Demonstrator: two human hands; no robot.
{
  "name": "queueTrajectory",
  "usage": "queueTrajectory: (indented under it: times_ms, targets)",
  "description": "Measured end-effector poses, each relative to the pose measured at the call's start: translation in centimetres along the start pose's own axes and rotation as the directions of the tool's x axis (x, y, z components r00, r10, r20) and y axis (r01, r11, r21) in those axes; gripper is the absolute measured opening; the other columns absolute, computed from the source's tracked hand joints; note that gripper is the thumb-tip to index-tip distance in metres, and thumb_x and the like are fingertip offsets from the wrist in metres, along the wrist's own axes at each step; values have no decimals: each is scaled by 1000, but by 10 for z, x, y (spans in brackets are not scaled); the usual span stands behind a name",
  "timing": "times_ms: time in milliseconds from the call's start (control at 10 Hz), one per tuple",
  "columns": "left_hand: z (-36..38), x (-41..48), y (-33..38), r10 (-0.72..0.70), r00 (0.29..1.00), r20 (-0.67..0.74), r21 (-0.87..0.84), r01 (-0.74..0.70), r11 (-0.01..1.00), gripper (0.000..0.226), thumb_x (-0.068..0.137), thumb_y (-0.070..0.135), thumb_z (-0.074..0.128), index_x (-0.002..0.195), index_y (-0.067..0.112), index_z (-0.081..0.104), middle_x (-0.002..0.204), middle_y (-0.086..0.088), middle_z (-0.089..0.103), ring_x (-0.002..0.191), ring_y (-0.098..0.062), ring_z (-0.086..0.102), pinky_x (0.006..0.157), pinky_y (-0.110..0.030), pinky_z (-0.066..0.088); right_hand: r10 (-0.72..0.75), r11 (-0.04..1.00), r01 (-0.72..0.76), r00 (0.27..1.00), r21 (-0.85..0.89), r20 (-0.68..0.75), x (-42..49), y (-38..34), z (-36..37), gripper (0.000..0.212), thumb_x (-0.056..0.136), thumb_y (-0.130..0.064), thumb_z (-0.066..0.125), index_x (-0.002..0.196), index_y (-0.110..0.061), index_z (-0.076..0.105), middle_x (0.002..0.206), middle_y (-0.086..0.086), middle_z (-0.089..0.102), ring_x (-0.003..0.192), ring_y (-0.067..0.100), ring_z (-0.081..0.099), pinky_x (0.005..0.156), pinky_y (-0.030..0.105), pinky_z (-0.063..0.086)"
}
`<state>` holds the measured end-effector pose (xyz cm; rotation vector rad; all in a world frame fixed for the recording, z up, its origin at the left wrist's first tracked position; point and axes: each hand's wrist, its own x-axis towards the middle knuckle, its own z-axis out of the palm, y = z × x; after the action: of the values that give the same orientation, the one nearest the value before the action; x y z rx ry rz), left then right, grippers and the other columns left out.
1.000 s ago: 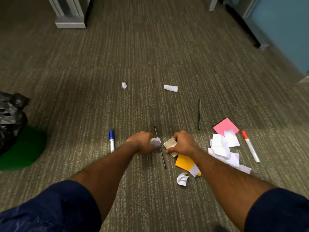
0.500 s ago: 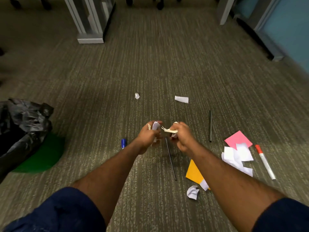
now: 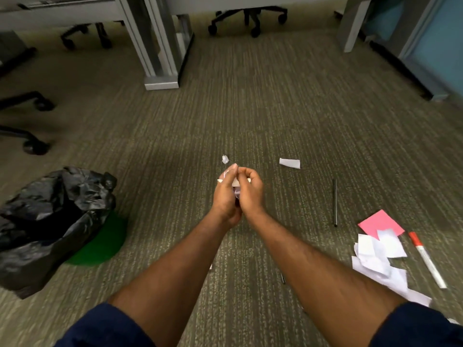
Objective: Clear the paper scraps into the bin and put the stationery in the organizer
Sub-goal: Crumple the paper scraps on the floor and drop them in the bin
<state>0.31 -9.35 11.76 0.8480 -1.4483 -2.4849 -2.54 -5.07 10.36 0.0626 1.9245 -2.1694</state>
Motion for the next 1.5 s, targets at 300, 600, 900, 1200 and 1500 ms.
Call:
queueTrajectory:
  times_ms: [300, 600, 900, 1200, 1500]
  targets:
    - [-29, -21, 42, 130, 964, -231, -189, -176, 966, 18, 96, 30, 51, 87, 16, 58, 76, 9, 62, 65, 1, 62, 62, -10, 49, -28, 999, 22, 973, 26, 228, -23, -11, 61, 27, 99, -14, 40, 111, -4, 62, 104, 1, 68, 91, 3, 67, 78, 18, 52]
    - [-155, -55, 137, 12, 817, -576, -370, -274, 888, 21, 94, 18, 38, 82, 9, 53, 78, -14, 59, 66, -24, 55, 62, -31, 44, 131, 991, -111, 898, -71, 420, -80, -29, 209, 26, 85, -12, 62, 61, -19, 60, 57, -2, 56, 54, 11, 50, 59, 29, 43]
    - [-239, -97, 207, -39, 838, -545, -563, -331, 757, 107, 72, 83, 38, 143, 3, 36, 138, -24, 50, 120, -44, 54, 103, -60, 39, 487, 835, -501, 483, -226, 728, -127, -68, 285, 61, 88, -63, 45, 128, -17, 48, 116, 11, 65, 83, 25, 70, 78, 41, 56]
    - [-252, -103, 190, 2, 715, -699, -309, -304, 901, 103, 72, 85, 39, 152, 21, 24, 157, -15, 27, 138, -43, 33, 103, -68, 34, 455, 890, -275, 567, -363, 687, -86, -50, 234, 68, 89, -63, 44, 135, -14, 49, 136, 10, 53, 122, 29, 52, 102, 45, 42]
    - [-131, -35, 140, 85, 893, -443, 145, -22, 989, 39, 91, 43, 57, 120, 16, 58, 119, -6, 59, 105, -22, 60, 76, -35, 51, 401, 896, -221, 774, -384, 490, -32, -56, 106, 43, 95, -50, 45, 102, -10, 58, 81, 11, 61, 60, 20, 56, 58, 27, 38]
